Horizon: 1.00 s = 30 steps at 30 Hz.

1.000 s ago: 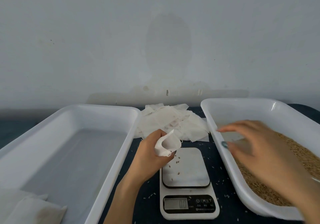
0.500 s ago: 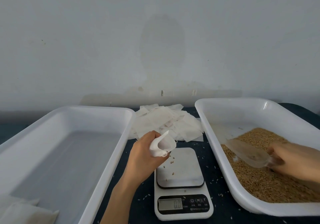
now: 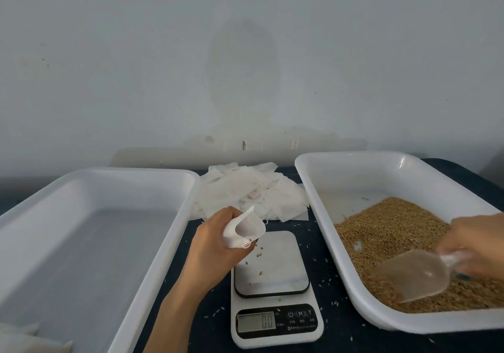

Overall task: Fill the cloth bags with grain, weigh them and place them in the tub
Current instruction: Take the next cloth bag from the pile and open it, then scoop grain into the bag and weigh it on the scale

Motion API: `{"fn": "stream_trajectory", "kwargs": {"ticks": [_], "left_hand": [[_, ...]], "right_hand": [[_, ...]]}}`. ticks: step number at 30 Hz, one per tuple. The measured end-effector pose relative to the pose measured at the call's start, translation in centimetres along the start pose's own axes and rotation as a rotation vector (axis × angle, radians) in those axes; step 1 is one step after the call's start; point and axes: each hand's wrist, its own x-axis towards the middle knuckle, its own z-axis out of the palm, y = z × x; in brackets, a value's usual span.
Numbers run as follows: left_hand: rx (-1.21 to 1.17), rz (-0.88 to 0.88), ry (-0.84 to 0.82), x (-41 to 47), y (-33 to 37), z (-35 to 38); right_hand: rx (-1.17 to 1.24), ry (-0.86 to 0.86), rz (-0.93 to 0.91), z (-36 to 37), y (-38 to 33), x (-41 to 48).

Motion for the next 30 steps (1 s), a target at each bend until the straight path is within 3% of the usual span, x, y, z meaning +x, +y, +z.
{"fn": "stream_trajectory", "kwargs": {"ticks": [1,5,10,14,19,24,30], "left_hand": [[0.001,0.0,-0.006,0.0,0.0,0.0],[-0.007,-0.019,-0.026,-0.1,0.1,0.1],[-0.03,-0.027,-0.029,-0.1,0.3,0.2],[-0.013,-0.023,-0.039,-0.1,0.3,0.5],[0.003,-0.03,-0.056,-0.2,0.1,0.4],[0.009,-0.027,-0.067,-0.2,0.1,0.4],[0.015,-0.017,-0.072,-0.2,0.3,0.4]], "right_hand": [[0.13,-0.093,-0.039,-0.2,-1.1,-0.3],[0.435,0.031,-0.157,0.4,-2.4,-0.7],[0.757,-0.139,-0.117,0.3,-2.2,-1.4],[0.612,-0.022,-0.076,2.5,0.0,-1.8],[0.228,0.207,0.003,2.6,1.1,-1.2],[0.361,0.036,-0.127,0.8,-3.6,-1.1],[0.588,-0.221,-0.178,1.3,-2.1,-0.8]]}}
